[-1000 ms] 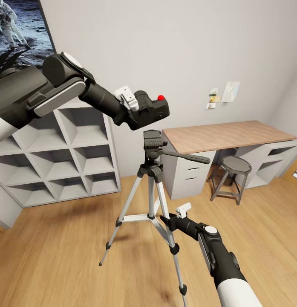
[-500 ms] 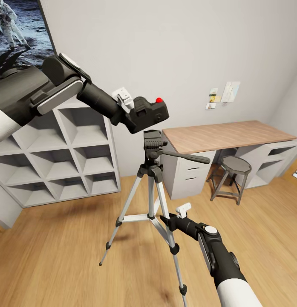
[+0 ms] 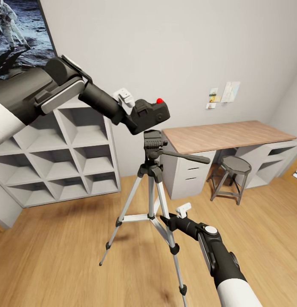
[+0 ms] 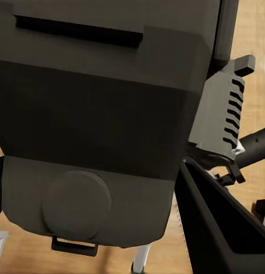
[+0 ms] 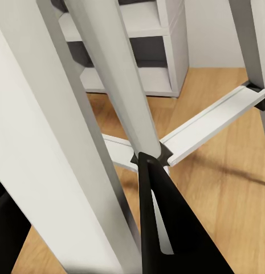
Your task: Attach the digital camera to the camera tripod in the bedroom.
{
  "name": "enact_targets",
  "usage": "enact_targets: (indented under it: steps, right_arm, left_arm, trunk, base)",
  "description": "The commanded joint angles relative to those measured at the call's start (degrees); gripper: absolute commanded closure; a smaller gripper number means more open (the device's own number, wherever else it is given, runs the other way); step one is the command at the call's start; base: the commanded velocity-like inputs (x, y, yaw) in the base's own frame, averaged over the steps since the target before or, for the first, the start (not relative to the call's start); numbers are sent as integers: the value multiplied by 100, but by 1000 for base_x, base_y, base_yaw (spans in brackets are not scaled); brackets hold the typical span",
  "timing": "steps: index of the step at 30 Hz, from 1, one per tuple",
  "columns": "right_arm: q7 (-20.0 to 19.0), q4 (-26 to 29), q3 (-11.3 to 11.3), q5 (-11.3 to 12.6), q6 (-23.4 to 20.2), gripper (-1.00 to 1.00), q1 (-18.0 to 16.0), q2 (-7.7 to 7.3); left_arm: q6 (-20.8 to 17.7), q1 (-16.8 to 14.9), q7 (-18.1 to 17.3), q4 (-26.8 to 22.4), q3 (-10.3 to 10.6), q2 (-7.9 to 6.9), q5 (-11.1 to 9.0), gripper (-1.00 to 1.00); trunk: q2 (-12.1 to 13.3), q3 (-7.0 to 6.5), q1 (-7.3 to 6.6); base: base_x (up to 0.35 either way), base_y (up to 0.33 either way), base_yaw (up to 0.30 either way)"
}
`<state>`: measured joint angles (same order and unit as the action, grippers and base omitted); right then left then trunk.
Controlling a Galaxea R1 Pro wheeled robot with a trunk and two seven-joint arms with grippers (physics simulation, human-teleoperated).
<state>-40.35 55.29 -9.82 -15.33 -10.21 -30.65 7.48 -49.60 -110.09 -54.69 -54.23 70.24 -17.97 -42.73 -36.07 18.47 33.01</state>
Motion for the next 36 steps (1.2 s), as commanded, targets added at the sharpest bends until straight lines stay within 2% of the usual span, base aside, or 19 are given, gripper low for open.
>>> enact_targets:
  steps: [1, 7, 9, 10, 24, 36]
  right_arm:
    - [-39, 10, -28, -20, -25, 100, -7, 8]
    - [-43, 16, -29, -17, -25, 100, -9, 1]
    - [-43, 17, -29, -17, -25, 100, -9, 2]
    - [-44, 17, -29, -22, -29, 100, -8, 6]
    - [-44, 1, -27, -22, -25, 100, -6, 7]
    - [-44, -9, -27, -22, -25, 100, -7, 4]
  left_arm:
    - [-15, -12, -17, 34, 17, 29, -28, 100]
    - [-8, -11, -31, 201, 16, 212, 5, 100]
    - [-7, -12, -32, 226, 22, 306, 35, 100]
    - [-6, -12, -50, 164, 61, 441, 80, 100]
    - [-6, -10, -51, 104, 76, 420, 81, 100]
    - [-6, -10, -51, -54, 59, 297, 128, 100]
  trunk:
    - [-8, 9, 2]
    - [-8, 9, 2]
    - [-8, 9, 2]
    - [-8, 9, 2]
    - [-8, 9, 2]
    - [-8, 9, 2]
  base:
    - [0, 0, 0]
    - [0, 0, 0]
    - [0, 0, 0]
    - [0, 0, 0]
    - [0, 0, 0]
    - [0, 0, 0]
